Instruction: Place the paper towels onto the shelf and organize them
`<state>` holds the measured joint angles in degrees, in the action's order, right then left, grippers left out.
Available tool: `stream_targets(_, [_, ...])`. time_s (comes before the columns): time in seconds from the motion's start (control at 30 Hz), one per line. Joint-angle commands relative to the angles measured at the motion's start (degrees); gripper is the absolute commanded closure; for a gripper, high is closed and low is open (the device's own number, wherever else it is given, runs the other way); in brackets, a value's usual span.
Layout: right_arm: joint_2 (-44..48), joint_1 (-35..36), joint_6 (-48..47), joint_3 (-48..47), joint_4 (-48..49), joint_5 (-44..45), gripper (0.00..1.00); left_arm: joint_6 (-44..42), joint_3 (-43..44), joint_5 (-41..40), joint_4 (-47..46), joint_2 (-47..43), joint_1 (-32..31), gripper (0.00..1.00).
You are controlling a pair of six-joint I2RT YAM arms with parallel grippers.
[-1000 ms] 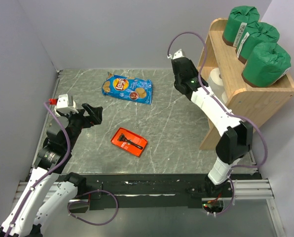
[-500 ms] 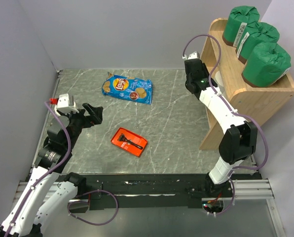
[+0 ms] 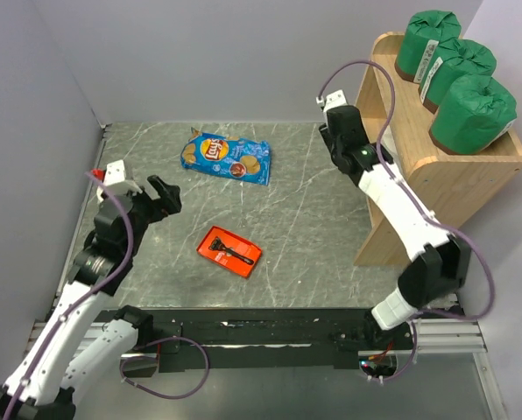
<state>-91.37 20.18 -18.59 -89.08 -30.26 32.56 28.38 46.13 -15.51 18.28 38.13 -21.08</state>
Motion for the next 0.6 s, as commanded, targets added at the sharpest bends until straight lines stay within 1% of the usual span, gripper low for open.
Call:
stream_targets(0.0, [10.59,5.12,4.08,0.92,0.64,-7.24,0.39,5.62,4.67,-10.58,5.52,7.37,1.65,0.03])
stream_targets(0.07, [15.15,8.89,6.54,3.9,0.82,-8.47,0.28,7.29,6.77,-12.61,7.55,9.76,2.79,0.01])
stream_targets(0.1, [17.0,10.3,7.07,5.65,2.47,-9.34,0.24,8.96,7.56,-13.57,9.64,11.51,4.28,0.01])
stream_targets(0.13, [20.67,13.45,8.12,9.5,3.53,-9.87,0.15,9.84,9.31,-14.63,10.54,12.4,5.25,0.03])
stream_targets(0.2, [25.34,16.02,9.35,12.86,5.99,-12.76,0.07,12.04,11.08,-13.77,12.56,14.33,9.73,0.04])
stream_targets(0.23, [26.58,17.16,11.27,15.4,6.61,-13.56,0.01,12.48,12.65,-11.58,12.57,14.95,11.31,0.03])
stream_targets(0.27, [27.55,18.56,12.43,16.38,6.79,-14.35,0.0,12.66,13.45,-10.87,12.74,15.65,14.28,0.03])
stream_targets(0.33, [29.67,19.45,15.23,17.97,6.45,-16.55,0.01,13.63,16.44,-8.85,14.23,18.55,17.2,0.02])
stream_targets(0.37, [30.2,20.24,15.68,18.32,6.18,-16.99,0.0,14.15,17.49,-7.62,15.02,21.0,20.43,0.02])
stream_targets(0.43, [31.34,20.59,16.91,18.94,5.48,-16.13,0.01,15.3,19.7,-4.46,15.99,23.29,24.31,0.01])
stream_targets(0.47, [31.78,20.6,17.18,18.94,5.04,-16.03,0.0,16.26,19.96,-1.05,16.08,25.39,27.9,0.01])
stream_targets(0.57, [33.54,20.86,16.39,19.29,3.72,-15.25,0.01,18.1,20.67,0.3,15.73,29.7,32.49,0.05])
